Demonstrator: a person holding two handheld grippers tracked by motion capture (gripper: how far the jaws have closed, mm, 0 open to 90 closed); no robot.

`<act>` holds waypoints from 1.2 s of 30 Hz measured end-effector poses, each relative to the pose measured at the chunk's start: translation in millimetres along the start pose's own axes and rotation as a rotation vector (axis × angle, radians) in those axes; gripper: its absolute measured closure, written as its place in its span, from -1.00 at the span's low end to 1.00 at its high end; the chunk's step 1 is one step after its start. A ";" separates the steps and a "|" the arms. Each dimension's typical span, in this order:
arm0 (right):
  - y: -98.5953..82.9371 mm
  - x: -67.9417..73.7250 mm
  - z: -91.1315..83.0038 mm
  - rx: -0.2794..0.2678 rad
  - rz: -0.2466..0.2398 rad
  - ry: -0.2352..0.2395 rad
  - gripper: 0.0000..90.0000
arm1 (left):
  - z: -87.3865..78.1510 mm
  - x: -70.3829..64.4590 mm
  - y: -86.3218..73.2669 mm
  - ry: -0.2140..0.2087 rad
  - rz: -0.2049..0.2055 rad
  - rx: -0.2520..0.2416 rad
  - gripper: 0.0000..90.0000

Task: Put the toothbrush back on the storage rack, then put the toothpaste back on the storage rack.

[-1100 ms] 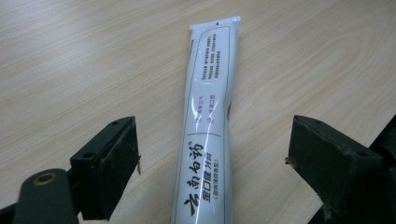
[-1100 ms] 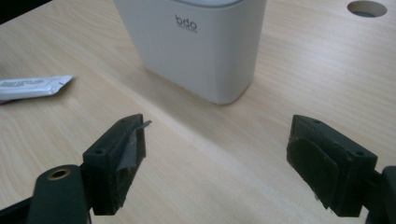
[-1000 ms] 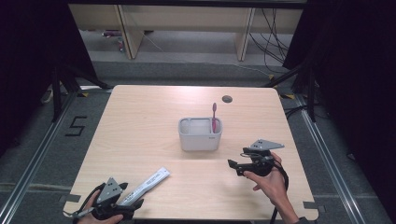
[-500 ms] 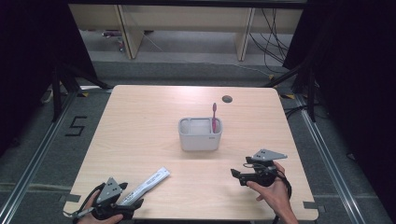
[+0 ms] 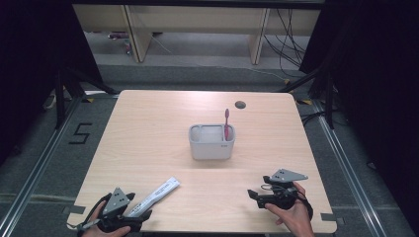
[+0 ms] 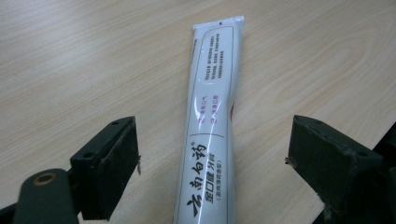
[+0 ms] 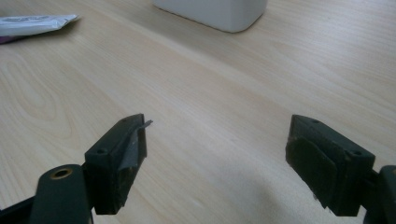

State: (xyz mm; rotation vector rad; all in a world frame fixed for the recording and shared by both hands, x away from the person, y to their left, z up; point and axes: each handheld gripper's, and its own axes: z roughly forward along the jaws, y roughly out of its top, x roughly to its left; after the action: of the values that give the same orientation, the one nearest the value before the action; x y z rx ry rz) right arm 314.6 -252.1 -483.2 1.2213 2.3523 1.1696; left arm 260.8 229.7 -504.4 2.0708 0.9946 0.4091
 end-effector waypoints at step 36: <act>-33.9 14.9 -21.1 0.030 -0.078 -0.047 -0.51 | -2.2 2.0 -3.1 -0.004 -0.017 -0.002 -0.66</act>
State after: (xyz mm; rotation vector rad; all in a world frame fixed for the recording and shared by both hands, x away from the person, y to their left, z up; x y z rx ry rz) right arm 274.6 -263.2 -492.8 1.1431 2.3678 1.0736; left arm 259.1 233.6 -505.5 2.0595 1.0085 0.3966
